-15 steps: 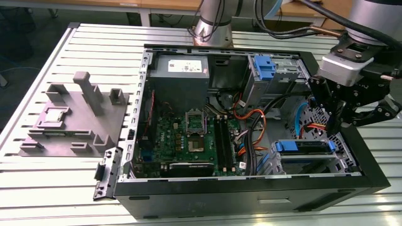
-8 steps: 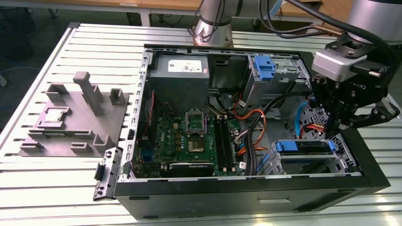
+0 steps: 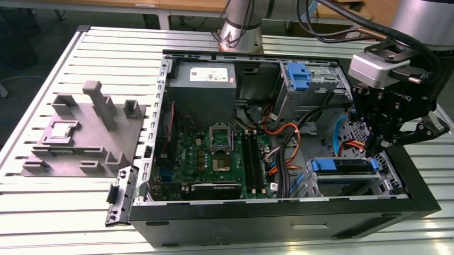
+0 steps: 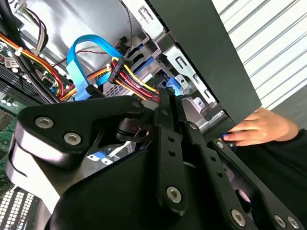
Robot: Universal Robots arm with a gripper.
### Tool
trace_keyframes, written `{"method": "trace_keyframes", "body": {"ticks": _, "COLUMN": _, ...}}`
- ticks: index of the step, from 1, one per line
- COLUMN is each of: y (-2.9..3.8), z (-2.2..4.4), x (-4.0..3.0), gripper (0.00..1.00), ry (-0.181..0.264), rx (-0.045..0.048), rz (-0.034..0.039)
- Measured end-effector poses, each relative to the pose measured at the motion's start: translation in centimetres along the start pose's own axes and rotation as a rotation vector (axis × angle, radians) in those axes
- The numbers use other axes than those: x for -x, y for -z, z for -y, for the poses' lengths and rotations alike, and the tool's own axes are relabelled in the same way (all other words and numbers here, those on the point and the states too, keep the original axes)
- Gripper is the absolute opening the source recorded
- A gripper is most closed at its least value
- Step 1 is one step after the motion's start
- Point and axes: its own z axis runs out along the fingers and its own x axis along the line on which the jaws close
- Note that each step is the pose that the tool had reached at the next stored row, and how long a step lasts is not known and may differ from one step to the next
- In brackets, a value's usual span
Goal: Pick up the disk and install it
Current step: 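Insert the first disk wire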
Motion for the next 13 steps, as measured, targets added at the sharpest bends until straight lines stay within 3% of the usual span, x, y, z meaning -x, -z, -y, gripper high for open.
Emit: {"method": "trace_keyframes", "body": {"ticks": 13, "y": 0.0, "z": 0.0, "x": 0.0, "gripper": 0.17, "ry": 0.0, "rx": 0.0002, "rz": 0.0}}
